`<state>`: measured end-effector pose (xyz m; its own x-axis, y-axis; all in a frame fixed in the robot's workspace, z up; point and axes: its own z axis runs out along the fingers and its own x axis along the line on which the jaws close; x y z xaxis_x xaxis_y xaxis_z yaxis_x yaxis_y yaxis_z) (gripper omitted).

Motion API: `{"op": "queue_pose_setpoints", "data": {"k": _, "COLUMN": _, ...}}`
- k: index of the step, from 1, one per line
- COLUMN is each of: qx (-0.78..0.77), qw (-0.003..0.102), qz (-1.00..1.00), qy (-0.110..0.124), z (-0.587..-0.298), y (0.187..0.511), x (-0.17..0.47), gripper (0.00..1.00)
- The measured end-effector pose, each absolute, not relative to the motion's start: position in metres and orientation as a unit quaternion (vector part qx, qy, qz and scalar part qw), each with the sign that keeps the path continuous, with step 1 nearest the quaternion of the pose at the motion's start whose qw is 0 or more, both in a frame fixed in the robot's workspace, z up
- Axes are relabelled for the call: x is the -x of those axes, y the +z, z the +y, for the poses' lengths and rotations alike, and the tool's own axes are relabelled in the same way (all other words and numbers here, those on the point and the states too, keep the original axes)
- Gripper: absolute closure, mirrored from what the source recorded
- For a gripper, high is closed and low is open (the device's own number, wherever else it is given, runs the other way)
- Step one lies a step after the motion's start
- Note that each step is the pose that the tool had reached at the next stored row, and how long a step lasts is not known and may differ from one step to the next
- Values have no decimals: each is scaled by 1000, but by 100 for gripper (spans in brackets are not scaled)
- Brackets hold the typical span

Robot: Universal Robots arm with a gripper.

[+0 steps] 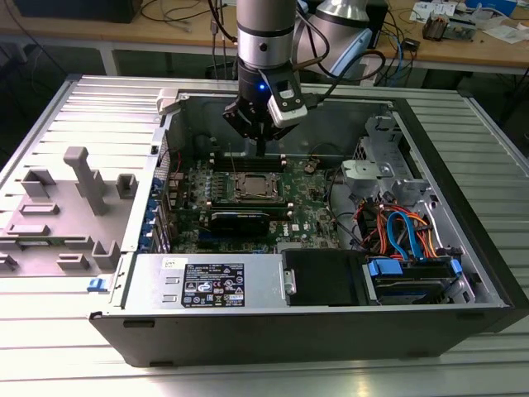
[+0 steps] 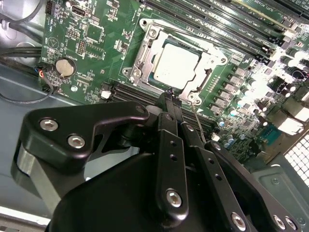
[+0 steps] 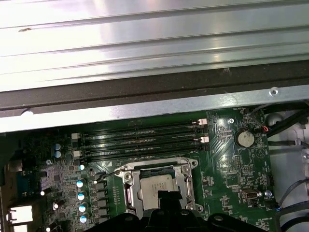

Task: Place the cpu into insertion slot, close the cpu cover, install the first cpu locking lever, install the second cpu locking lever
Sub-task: 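Install the first cpu locking lever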

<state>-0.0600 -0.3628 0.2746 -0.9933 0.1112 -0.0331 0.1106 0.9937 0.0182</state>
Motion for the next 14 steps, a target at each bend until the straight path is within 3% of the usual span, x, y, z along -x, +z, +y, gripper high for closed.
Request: {"op": "queue_pose_setpoints", "data": {"k": 14, "qx": -27, "qw": 17, "qz": 999, "qy": 9, "z": -363, "y": 274, "x": 60, "gripper": 89}}
